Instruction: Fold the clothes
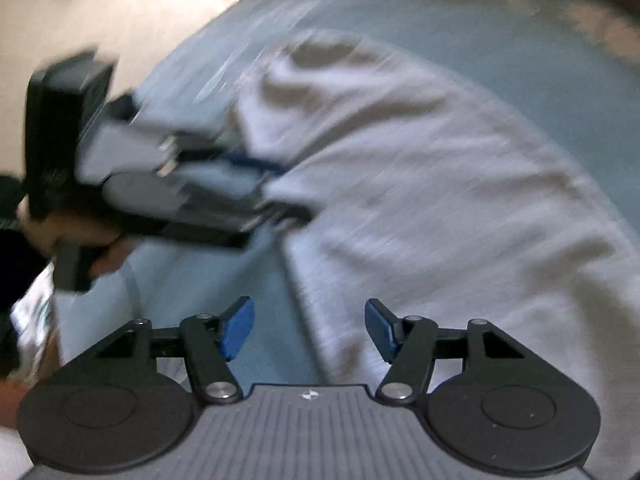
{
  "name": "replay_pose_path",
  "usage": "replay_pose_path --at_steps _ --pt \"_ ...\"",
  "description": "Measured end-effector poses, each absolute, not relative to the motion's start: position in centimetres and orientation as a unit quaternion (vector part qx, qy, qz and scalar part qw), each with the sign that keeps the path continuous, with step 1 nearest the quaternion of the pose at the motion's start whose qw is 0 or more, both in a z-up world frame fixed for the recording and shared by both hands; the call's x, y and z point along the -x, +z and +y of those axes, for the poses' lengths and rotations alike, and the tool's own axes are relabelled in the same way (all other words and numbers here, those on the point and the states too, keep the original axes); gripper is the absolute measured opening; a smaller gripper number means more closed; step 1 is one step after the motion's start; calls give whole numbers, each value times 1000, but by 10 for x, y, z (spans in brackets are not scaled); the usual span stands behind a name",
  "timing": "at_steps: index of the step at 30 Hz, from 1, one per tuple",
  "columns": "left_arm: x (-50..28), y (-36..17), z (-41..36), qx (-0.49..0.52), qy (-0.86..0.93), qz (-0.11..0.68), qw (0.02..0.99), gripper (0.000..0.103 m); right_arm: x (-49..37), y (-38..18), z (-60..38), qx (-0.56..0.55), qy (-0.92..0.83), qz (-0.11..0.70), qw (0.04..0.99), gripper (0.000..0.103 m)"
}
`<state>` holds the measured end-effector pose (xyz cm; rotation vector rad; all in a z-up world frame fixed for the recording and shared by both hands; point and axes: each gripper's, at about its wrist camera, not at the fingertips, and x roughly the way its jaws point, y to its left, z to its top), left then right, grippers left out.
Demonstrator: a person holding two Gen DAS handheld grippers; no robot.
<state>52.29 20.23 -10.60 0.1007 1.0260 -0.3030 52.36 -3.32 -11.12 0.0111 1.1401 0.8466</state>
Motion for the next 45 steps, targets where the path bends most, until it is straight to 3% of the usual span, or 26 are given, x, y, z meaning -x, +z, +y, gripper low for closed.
replay_pose_path --at_steps 7,12,15,17,19,27,34,38,45 --pt "-576 -110 196 -39 -144 428 891 58 -516 -128 -48 -39 329 544 771 69" --pt "-593 -121 226 -20 -79 453 888 63 -508 -135 -40 -54 303 534 787 73" --pt "-586 -120 242 -62 -27 467 882 67 -506 -136 -41 -83 284 535 791 79" --pt "-584 -118 250 -53 -14 481 875 67 -506 -135 -41 -94 277 538 791 80" --pt "-579 -112 247 -57 -17 488 871 60 -507 -130 -44 -99 280 533 792 80" --pt "-546 -91 162 -42 -170 453 874 62 -514 -96 -118 -96 194 488 845 80" --pt "-521 -106 120 -34 -259 474 841 61 -533 -122 -158 -110 142 488 854 80" --pt "-511 -125 109 -92 -262 496 822 63 -544 -148 -150 -108 135 500 849 82" --pt "-509 -106 99 -94 -272 501 816 62 -541 -133 -164 -100 101 478 867 80"
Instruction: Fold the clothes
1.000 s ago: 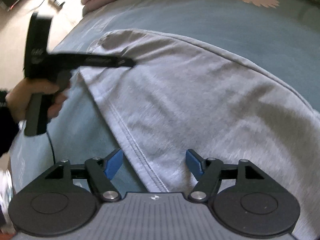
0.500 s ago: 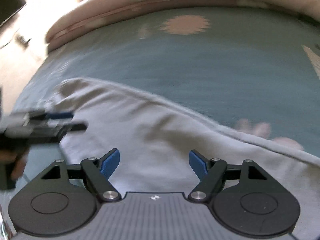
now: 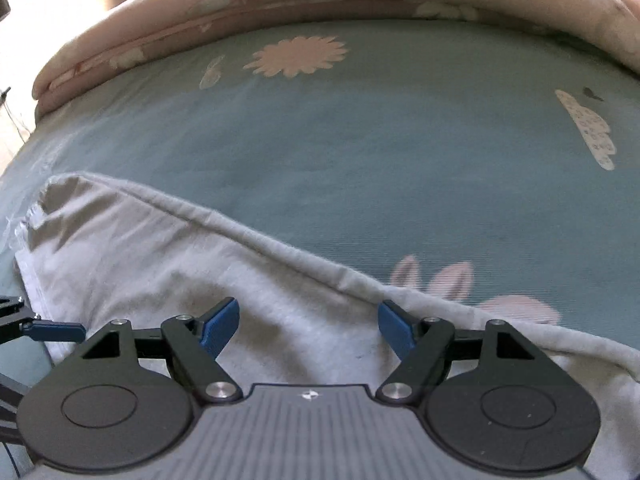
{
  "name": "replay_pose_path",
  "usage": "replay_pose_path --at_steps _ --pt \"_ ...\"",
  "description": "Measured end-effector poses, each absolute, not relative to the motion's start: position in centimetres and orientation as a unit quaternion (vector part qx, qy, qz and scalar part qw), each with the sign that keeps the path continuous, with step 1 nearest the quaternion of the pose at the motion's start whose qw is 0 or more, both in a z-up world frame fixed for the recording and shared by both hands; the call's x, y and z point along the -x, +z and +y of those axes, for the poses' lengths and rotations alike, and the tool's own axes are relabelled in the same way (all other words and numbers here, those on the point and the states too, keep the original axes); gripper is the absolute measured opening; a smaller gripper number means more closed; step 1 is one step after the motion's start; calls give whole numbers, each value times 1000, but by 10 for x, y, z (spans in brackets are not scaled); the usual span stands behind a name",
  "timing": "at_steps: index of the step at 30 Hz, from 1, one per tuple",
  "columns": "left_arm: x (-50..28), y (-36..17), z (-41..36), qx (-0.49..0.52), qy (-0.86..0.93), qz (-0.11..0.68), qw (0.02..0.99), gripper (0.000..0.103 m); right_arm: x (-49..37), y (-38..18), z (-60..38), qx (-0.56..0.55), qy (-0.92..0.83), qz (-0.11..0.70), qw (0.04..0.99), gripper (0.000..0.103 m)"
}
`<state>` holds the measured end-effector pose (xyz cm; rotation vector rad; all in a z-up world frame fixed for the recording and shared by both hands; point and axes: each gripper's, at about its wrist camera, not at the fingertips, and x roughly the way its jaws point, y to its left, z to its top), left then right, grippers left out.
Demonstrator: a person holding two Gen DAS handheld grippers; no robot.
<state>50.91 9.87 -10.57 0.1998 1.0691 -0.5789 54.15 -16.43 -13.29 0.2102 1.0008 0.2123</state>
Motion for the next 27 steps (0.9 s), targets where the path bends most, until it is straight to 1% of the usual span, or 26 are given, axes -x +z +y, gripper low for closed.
replay_pose_path --at_steps 2,4,6,8,9,14,17,22,24,26,27 --pt "-507 -102 89 -76 -304 496 810 62 -541 -132 -171 -130 121 482 858 80" --pt "-502 -105 78 -67 -335 495 799 62 -543 -141 -173 -136 126 502 845 80" --pt "-496 -111 68 -63 -361 498 786 62 -548 -146 -178 -130 123 489 854 80" --pt "-493 -126 64 -60 -365 533 761 63 -553 -147 -181 -122 119 475 863 80" --pt "-488 -128 66 -63 -365 526 765 64 -556 -145 -182 -116 116 474 865 80" --pt "-481 -118 69 -93 -360 550 748 64 -562 -127 -186 -65 92 473 874 80" --pt "-484 -108 66 -112 -350 544 755 63 -546 -111 -196 -50 86 469 877 81" --pt "-485 -100 40 -110 -352 525 767 64 -508 -92 -217 23 33 490 871 82" --pt "-480 -101 26 -117 -355 516 771 64 -491 -84 -230 39 9 503 864 85" --pt "-472 -105 13 -128 -359 505 775 64 -475 -80 -241 35 -9 508 860 96" --pt "-468 -106 7 -133 -361 499 776 64 -468 -81 -245 27 -15 513 858 98"
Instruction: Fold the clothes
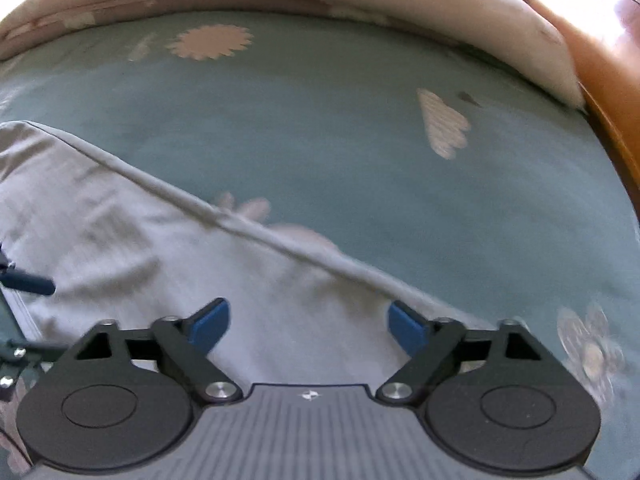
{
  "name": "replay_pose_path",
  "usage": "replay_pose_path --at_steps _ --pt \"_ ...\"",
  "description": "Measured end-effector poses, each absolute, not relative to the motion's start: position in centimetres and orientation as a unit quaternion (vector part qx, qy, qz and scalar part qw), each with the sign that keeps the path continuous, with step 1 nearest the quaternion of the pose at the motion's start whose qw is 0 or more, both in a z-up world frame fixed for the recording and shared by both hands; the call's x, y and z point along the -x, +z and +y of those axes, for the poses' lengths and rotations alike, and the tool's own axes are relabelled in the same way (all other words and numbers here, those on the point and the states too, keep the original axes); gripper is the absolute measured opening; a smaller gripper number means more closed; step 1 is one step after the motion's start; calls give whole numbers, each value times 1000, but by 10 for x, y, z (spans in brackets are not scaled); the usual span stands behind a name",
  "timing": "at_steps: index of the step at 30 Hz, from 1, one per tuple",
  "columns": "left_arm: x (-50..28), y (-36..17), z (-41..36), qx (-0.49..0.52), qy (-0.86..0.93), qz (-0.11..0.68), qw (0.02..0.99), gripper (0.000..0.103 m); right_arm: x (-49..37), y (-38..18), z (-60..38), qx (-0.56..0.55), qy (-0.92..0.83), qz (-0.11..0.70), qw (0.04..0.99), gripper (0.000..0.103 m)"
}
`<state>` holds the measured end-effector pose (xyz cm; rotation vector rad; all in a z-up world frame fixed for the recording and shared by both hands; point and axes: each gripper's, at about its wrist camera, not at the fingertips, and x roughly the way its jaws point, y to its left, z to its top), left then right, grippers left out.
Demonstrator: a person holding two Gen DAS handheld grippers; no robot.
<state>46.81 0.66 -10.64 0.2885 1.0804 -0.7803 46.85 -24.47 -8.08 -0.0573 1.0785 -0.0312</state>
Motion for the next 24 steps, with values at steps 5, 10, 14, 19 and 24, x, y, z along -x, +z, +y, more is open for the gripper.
replay_pose_path --at_steps 5,10,14,19,24 --pt "-443 -123 -3 -154 -369 502 767 65 -442 -113 -245 6 -22 531 847 98" --pt "-426 -128 6 -175 -369 498 765 71 -423 -150 -247 -19 -32 528 849 103" --pt "-432 -125 2 -167 -358 512 763 71 -416 -149 -249 -17 -17 519 855 103" --pt "-450 -112 6 -132 -321 493 798 71 -418 -120 -268 -56 -27 483 873 103" --pt "-460 -127 7 -116 -294 515 797 71 -444 -132 -286 -70 -56 490 867 103"
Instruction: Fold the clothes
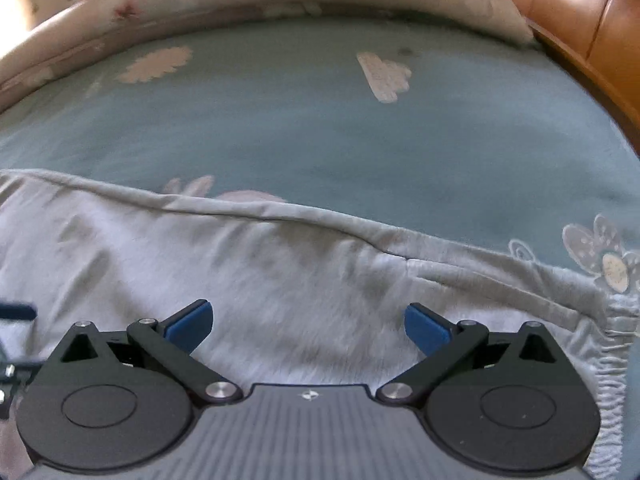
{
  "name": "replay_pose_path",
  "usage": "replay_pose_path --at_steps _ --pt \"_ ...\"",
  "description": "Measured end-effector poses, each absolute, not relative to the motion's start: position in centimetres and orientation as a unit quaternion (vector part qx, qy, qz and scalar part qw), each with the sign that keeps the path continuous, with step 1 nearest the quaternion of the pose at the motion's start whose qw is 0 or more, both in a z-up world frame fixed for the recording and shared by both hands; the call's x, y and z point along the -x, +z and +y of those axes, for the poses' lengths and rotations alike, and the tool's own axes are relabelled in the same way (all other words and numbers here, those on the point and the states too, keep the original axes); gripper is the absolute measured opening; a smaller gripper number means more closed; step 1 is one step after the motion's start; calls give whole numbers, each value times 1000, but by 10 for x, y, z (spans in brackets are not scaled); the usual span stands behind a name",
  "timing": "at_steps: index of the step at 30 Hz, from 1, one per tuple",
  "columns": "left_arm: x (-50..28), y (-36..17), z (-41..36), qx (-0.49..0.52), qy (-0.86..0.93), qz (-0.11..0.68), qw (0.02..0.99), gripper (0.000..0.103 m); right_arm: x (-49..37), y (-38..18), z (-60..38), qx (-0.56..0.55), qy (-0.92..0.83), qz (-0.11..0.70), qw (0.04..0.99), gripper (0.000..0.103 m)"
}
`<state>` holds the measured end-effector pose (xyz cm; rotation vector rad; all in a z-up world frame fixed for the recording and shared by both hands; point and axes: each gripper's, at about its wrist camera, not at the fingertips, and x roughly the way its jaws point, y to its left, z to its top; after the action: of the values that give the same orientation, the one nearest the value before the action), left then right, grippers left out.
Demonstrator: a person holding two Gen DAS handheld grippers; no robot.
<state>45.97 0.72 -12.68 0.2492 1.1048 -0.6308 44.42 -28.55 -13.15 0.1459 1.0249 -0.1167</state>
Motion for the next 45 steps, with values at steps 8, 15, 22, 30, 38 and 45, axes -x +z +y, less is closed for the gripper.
replay_pose_path --at_steps 8,15,22,30,38,45 --pt "-462 -125 9 -127 -286 520 795 71 -477 -157 -300 -74 -72 472 875 103" --pt "-480 -95 3 -101 -310 492 807 71 -475 -128 -297 -91 -59 490 865 103" --pt "-516 -108 -20 -50 -322 485 811 71 -451 -152 -289 -91 -70 520 847 103" --pt "-539 -123 13 -19 -297 502 812 71 -446 -159 -278 -64 -84 506 856 103" --pt "-593 -116 159 92 -192 528 822 72 -445 -159 -278 -57 -83 497 862 103" --pt "-643 -122 243 166 -141 558 801 74 -447 -160 -275 -58 -95 497 861 103"
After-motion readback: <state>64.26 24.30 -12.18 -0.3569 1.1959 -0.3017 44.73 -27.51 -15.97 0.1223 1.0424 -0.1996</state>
